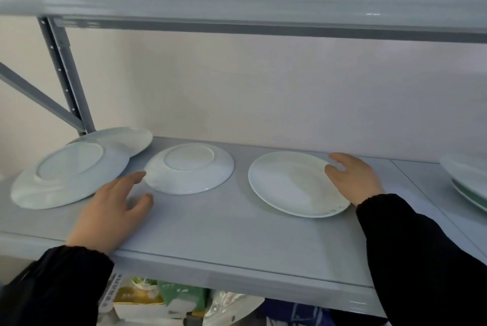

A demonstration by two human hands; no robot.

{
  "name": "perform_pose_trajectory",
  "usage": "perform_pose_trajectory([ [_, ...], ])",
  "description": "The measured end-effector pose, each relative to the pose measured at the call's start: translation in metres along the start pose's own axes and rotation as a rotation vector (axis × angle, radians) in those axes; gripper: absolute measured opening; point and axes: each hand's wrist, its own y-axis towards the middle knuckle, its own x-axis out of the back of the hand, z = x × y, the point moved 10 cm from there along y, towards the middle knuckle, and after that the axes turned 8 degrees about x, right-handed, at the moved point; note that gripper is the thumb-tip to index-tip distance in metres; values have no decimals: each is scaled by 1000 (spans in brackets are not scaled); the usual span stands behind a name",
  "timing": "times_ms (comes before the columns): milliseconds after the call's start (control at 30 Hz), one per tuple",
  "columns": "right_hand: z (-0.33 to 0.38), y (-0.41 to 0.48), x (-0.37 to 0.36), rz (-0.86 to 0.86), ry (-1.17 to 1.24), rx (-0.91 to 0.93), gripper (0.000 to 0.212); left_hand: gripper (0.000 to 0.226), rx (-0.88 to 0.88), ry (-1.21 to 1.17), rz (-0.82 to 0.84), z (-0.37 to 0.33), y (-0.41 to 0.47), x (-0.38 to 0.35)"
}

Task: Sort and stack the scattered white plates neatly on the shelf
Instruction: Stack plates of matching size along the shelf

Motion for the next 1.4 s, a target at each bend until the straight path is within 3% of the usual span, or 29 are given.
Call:
perform_pose_trajectory([
  [67,28,-8,-5,40,-39,188,51,48,0,-17,4,-1,-1,0],
  [133,54,-21,-27,218,-87,332,62,49,-4,-33,7,-2,-2,1],
  [200,65,-36,-57,457,-193,348,79,49,2,-47,-7,-3,-4,4],
  [267,62,-42,-70,571,-281,304,103,49,5,-41,-23,-5,-5,6],
  [367,59,-38,-71,568,-319,279,111,49,-13,-33,-32,-7,-6,9],
  [533,58,-35,-68,538,-288,288,109,51,-40,-58,-24,-8,-7,8],
  [700,119,-38,-63,313,-221,494,93,52,-56,-73,-24,-7,-6,8],
  [933,226,-62,-163,464,-133,637,72,70,-84,7,-45,-4,0,5],
  [1067,236,-42,-204,491,-240,545,89,73,-83,34,-71,-4,1,4],
  [1167,231,-34,-218,519,-331,496,87,68,-86,49,-66,-2,1,4],
  [1400,235,-66,-192,525,-283,567,92,71,-86,23,-77,-1,-1,7],
])
